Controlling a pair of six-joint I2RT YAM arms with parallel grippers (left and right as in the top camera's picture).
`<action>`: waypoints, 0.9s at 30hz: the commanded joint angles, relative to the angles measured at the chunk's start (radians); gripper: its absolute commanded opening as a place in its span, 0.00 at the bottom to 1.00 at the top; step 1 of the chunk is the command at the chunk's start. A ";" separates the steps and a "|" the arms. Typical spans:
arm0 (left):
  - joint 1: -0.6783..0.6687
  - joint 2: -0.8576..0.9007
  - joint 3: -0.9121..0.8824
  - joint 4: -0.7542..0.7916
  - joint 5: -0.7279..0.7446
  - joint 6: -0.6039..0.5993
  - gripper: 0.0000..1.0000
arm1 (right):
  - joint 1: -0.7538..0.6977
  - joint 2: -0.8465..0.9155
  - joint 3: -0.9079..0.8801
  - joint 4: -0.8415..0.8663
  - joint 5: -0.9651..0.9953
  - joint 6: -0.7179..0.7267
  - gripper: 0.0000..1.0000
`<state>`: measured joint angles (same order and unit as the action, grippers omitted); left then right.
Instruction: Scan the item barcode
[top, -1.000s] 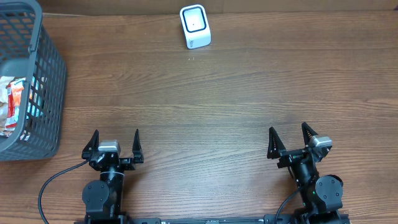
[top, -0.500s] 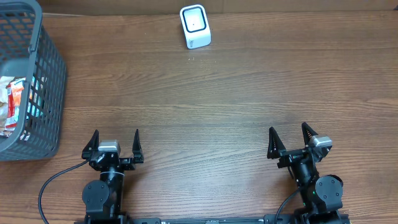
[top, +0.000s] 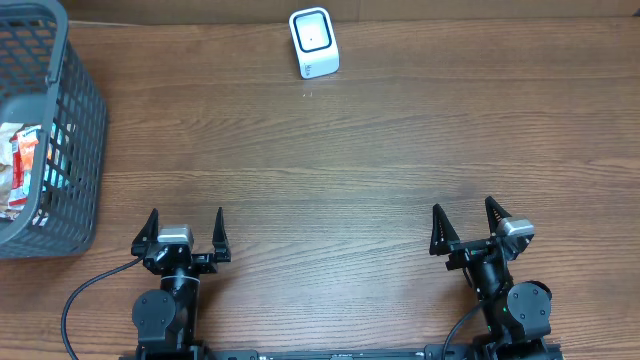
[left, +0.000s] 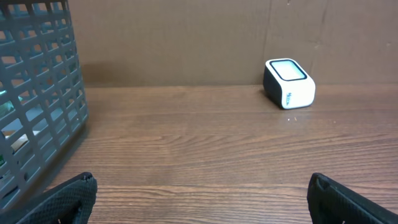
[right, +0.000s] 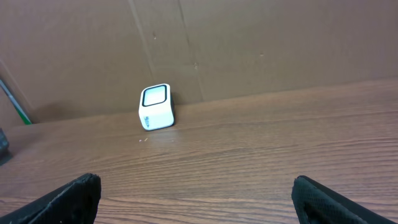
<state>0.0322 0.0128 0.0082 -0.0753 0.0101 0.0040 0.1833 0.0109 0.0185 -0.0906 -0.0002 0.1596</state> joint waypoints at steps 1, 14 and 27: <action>-0.002 -0.007 -0.003 0.001 -0.020 0.019 1.00 | -0.005 -0.008 -0.011 0.006 -0.001 -0.003 1.00; 0.000 -0.007 -0.003 0.043 -0.122 0.019 1.00 | -0.005 -0.008 -0.011 0.006 -0.001 -0.003 1.00; 0.000 -0.007 0.001 0.167 -0.117 -0.053 1.00 | -0.005 -0.008 -0.011 0.006 -0.001 -0.003 1.00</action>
<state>0.0322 0.0132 0.0082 0.0837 -0.0917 -0.0250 0.1829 0.0109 0.0185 -0.0898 -0.0002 0.1596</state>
